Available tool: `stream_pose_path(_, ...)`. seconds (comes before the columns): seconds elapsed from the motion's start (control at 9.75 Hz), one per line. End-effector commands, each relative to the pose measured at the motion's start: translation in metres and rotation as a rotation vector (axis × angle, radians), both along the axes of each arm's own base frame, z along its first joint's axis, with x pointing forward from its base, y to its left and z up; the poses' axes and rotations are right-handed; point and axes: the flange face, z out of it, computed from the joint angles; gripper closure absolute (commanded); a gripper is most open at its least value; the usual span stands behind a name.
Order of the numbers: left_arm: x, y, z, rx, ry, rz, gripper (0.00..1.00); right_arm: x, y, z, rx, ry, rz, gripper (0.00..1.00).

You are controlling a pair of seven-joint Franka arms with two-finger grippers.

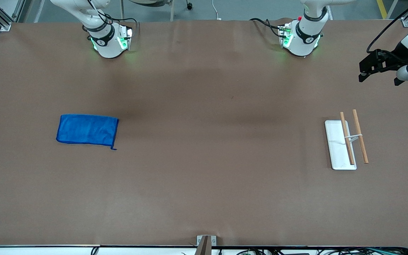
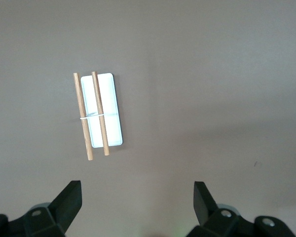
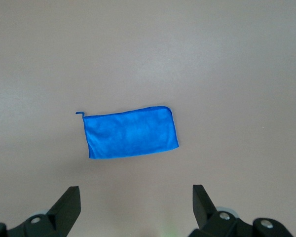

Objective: Right arm passes towel to left arm to hang

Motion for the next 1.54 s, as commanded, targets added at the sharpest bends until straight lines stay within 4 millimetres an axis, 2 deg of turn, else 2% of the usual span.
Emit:
stream_pose_path(0.0, 0.004, -0.001, -0.011, 0.016, 0.03, -0.004, 0.0, -0.006, -0.002, 0.001, -0.007, 0.0, 0.009, 0.0)
stream_pose_path(0.31, 0.005, 0.0, -0.012, 0.016, 0.03, 0.001, 0.0, -0.006, -0.001, -0.001, -0.004, 0.007, 0.017, 0.0)
stream_pose_path(0.41, 0.005, 0.004, -0.012, 0.011, 0.032, 0.006, 0.0, -0.005, 0.004, -0.014, 0.002, 0.037, 0.033, 0.0)
stream_pose_path(0.51, 0.005, 0.007, -0.013, 0.01, 0.037, 0.018, 0.0, -0.002, 0.01, -0.041, 0.009, 0.07, 0.048, 0.0)
stream_pose_path(0.72, 0.003, 0.007, -0.014, 0.005, 0.038, 0.077, 0.0, 0.0, 0.012, -0.129, 0.017, 0.11, 0.055, 0.0)
stream_pose_path(0.82, 0.002, 0.002, -0.013, 0.005, 0.036, 0.102, 0.0, -0.004, 0.013, -0.18, 0.015, 0.103, 0.062, 0.0)
stream_pose_path(1.03, 0.002, -0.001, -0.013, 0.006, 0.033, 0.159, 0.0, -0.022, 0.029, -0.265, 0.004, 0.052, 0.101, 0.01)
stream_pose_path(1.44, -0.001, -0.004, -0.012, 0.011, 0.044, 0.206, 0.0, -0.047, 0.037, -0.395, -0.019, -0.017, 0.171, 0.04)
